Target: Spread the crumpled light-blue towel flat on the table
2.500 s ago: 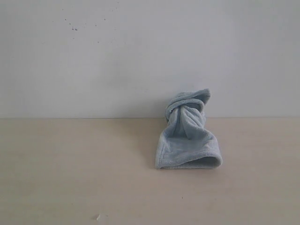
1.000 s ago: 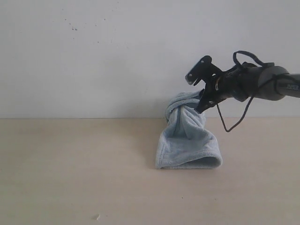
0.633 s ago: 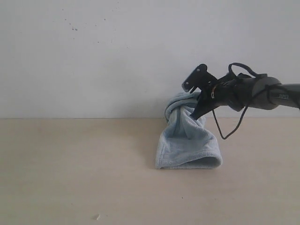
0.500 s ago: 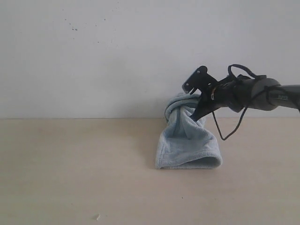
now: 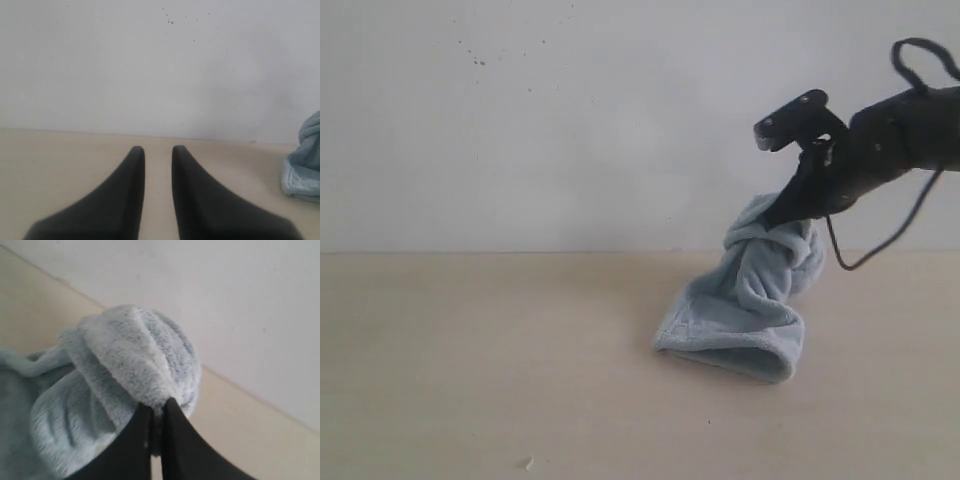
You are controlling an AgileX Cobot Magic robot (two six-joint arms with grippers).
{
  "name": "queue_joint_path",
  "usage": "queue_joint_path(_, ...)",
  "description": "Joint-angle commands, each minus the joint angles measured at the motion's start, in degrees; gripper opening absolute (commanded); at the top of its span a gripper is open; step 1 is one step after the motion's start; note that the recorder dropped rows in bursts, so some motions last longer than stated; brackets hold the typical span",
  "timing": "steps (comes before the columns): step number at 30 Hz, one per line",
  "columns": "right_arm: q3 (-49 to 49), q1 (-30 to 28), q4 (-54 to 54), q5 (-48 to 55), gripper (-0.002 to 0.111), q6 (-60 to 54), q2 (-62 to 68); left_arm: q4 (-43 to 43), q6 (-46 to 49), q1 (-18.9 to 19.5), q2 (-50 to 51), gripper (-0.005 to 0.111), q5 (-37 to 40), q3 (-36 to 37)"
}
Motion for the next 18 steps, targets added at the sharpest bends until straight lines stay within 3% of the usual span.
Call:
queue_joint_path(1, 18.1, 0.2, 11.5, 0.4, 0.0, -1.6, -15.8, -0.1, -0.4, -0.1, -0.1, 0.021, 0.0, 0.2)
queue_joint_path(5, 34.0, 3.0, 20.9, 5.1, 0.0, -1.6, -28.9, -0.1, -0.4, -0.1, -0.1, 0.021, 0.0, 0.2)
queue_joint_path(10, 50.2, 11.9, 24.8, 5.9, 0.0, -1.5, -42.7, -0.1, -0.4, -0.1, -0.1, 0.021, 0.0, 0.2)
queue_joint_path(14, 54.7, 16.2, 26.2, 5.8, 0.0, 1.3, -52.0, -0.1, -0.4, -0.1, -0.1, 0.021, 0.0, 0.2)
queue_joint_path(18, 53.7, 16.9, 26.2, 6.9, 0.0, 3.7, -61.1, -0.1, -0.4, -0.1, -0.1, 0.021, 0.0, 0.2)
